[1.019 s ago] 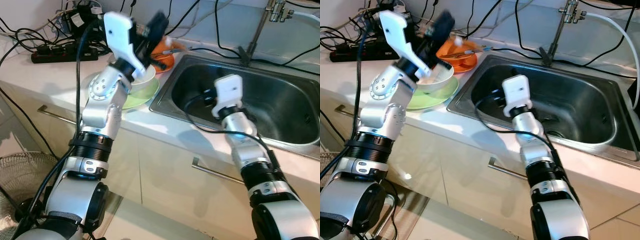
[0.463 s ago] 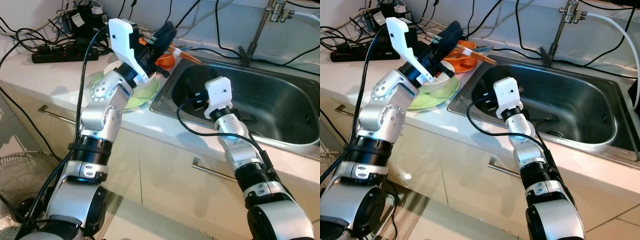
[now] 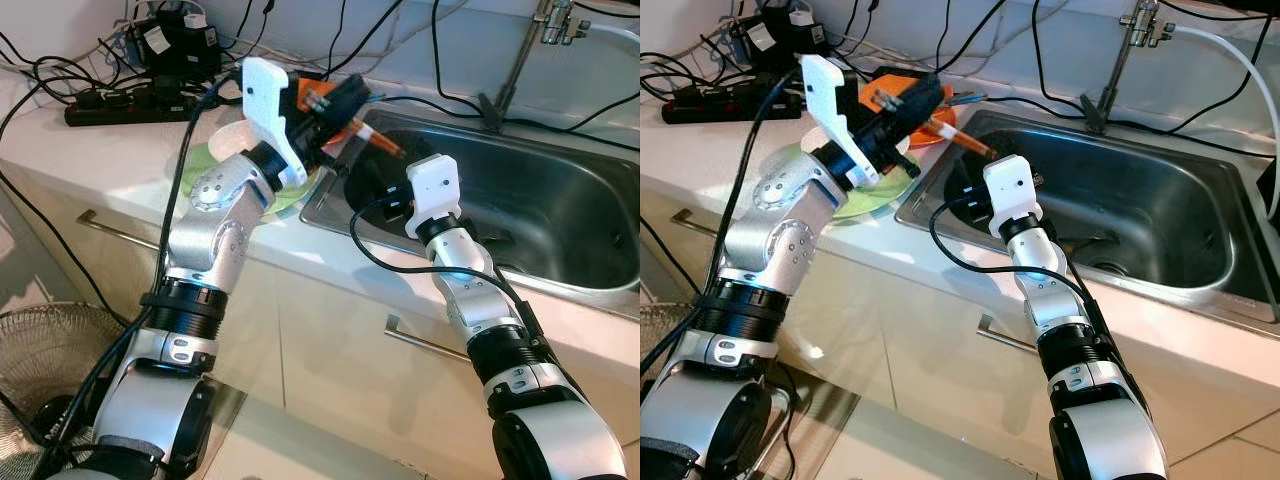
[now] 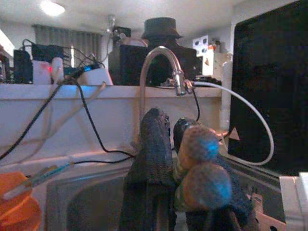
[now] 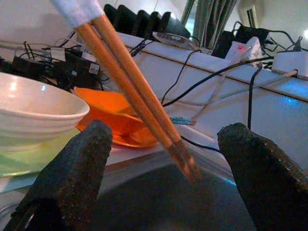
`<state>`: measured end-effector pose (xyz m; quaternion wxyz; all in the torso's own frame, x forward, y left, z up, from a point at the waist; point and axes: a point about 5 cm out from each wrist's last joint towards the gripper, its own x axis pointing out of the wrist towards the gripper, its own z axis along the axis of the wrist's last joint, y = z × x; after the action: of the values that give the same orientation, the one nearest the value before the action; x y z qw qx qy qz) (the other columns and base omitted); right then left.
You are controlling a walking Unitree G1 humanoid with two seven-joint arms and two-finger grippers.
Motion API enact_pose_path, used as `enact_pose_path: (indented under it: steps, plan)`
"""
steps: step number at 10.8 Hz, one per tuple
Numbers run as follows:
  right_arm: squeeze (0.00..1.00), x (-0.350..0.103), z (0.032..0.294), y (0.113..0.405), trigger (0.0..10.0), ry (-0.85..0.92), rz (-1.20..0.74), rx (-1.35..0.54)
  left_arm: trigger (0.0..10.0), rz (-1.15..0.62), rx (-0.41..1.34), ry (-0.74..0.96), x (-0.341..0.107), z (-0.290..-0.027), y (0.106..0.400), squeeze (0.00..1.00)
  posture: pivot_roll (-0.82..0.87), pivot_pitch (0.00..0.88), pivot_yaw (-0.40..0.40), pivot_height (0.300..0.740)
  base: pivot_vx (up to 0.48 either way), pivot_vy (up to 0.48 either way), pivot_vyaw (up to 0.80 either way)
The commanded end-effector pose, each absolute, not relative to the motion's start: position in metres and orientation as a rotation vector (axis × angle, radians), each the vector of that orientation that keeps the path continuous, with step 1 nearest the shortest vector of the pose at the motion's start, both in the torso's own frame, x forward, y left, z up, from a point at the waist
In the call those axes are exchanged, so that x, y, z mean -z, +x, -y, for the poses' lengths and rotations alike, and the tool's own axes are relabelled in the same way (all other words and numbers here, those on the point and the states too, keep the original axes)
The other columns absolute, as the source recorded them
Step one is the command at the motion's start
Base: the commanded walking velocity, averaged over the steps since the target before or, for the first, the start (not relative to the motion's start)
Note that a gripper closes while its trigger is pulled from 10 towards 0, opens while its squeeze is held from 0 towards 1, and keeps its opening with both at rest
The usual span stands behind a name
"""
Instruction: Kitchen organization
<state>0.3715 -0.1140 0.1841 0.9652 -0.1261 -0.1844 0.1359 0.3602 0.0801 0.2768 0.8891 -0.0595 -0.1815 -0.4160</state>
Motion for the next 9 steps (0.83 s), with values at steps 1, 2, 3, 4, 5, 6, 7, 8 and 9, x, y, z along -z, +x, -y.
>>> enact_pose_path:
  steps: [1, 2, 3, 4, 5, 6, 7, 8, 9]
  plan:
    - [0.00, -0.1902, 0.1125, 0.3722, 10.0, -0.255, 0.400, -0.277, 10.0, 0.358, 0.891, -0.095, -0.2731, -0.0754, 0.3579, 0.00, 0.19, 0.000, -0.005, 0.740, 0.000, 0.000, 0.00]
    - [0.00, -0.1902, 0.1120, 0.3723, 10.0, -0.253, 0.399, -0.277, 10.0, 0.349, 0.896, -0.090, -0.2717, -0.0747, 0.3578, 0.00, 0.19, 0.000, -0.003, 0.740, 0.000, 0.000, 0.00]
    - [0.00, -0.1898, 0.1112, 0.3722, 10.0, -0.251, 0.397, -0.280, 10.0, 0.342, 0.903, -0.085, -0.2705, -0.0739, 0.3572, 0.00, 0.19, 0.000, -0.003, 0.740, 0.000, 0.000, 0.00]
    - [0.00, -0.1887, 0.1097, 0.3723, 10.0, -0.250, 0.392, -0.284, 10.0, 0.330, 0.920, -0.078, -0.2682, -0.0718, 0.3559, 0.00, 0.19, 0.000, -0.003, 0.740, 0.000, 0.000, 0.00]
    - [0.00, -0.1883, 0.1094, 0.3726, 10.0, -0.248, 0.388, -0.282, 10.0, 0.321, 0.925, -0.068, -0.2665, -0.0710, 0.3551, 0.00, 0.19, 0.000, -0.003, 0.740, 0.000, 0.000, 0.00]
    - [0.00, -0.1880, 0.1091, 0.3728, 0.0, -0.248, 0.387, -0.279, 10.0, 0.317, 0.930, -0.064, -0.2655, -0.0708, 0.3541, 0.00, 0.19, 0.000, -0.003, 0.740, 0.000, 0.000, 0.00]
    - [0.00, -0.1878, 0.1090, 0.3728, 0.0, -0.247, 0.386, -0.278, 10.0, 0.316, 0.933, -0.064, -0.2656, -0.0706, 0.3536, 0.00, 0.20, 0.000, -0.003, 0.740, 0.000, 0.000, 0.00]
    - [0.00, -0.1878, 0.1077, 0.3730, 0.0, -0.242, 0.385, -0.284, 10.0, 0.318, 0.940, -0.061, -0.2667, -0.0691, 0.3527, 0.00, 0.20, 0.000, -0.003, 0.740, 0.000, 0.000, 0.00]
    - [0.00, -0.1878, 0.1072, 0.3731, 0.0, -0.242, 0.385, -0.286, 10.0, 0.320, 0.943, -0.057, -0.2673, -0.0683, 0.3523, 0.00, 0.20, 0.000, -0.003, 0.740, 0.000, 0.000, 0.00]
